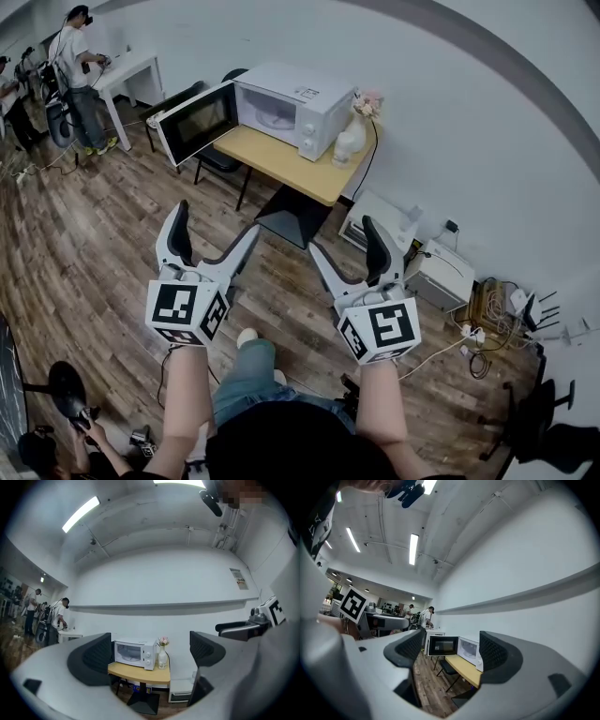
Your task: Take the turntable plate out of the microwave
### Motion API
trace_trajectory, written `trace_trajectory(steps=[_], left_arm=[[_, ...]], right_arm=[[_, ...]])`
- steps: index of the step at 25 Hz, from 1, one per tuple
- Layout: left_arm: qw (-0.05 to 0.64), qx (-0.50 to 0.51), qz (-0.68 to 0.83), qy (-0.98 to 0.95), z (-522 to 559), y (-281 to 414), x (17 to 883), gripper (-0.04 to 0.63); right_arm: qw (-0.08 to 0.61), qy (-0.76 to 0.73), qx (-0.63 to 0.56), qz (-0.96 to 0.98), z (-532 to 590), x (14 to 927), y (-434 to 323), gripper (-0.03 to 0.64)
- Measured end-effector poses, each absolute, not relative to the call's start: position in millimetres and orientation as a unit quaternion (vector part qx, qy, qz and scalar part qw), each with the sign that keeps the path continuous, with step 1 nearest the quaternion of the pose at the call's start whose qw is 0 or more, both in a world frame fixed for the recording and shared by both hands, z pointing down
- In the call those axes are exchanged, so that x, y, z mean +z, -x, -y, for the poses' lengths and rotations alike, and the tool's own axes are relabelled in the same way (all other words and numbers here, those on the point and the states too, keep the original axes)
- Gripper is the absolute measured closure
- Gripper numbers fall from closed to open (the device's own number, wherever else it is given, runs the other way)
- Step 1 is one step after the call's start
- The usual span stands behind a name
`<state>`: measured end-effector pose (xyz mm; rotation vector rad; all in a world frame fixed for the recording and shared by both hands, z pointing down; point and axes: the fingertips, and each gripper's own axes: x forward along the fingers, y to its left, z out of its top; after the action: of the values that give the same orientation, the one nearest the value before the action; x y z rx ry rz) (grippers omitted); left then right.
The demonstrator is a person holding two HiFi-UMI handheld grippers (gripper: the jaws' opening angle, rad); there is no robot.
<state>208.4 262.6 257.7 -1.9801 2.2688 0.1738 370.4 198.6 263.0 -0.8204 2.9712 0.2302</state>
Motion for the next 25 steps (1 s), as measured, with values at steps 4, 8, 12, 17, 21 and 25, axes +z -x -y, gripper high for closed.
trace_trajectory(steps=[4,8,12,17,21,25], left_arm=[[0.049,0.082,-0.742,0.664,-246,-201,262,0.087],[0.056,0.074,-0.741,0.665,-228,-184,266,0.087],[0.058,0.071,-0.738,0.669,-205,-158,267,0.087],[0.057,0.073,-0.726,0.681,-157,-121,263,0.087],[0.063,0.064,-0.715,0.693,-116,-97,259,0.088],[0.065,0.047,-0.706,0.703,-79,-64,263,0.089]], right_arm=[[0.012,0.280,0.053,-0.958,-177,272,-369,0.236],[0.009,0.295,0.056,-0.954,-156,278,-355,0.235],[0.023,0.306,0.043,-0.951,-131,276,-330,0.236],[0.020,0.321,0.048,-0.946,-92,275,-298,0.236],[0.023,0.335,0.038,-0.941,-53,270,-274,0.236],[0.035,0.333,0.015,-0.942,-19,270,-234,0.236]])
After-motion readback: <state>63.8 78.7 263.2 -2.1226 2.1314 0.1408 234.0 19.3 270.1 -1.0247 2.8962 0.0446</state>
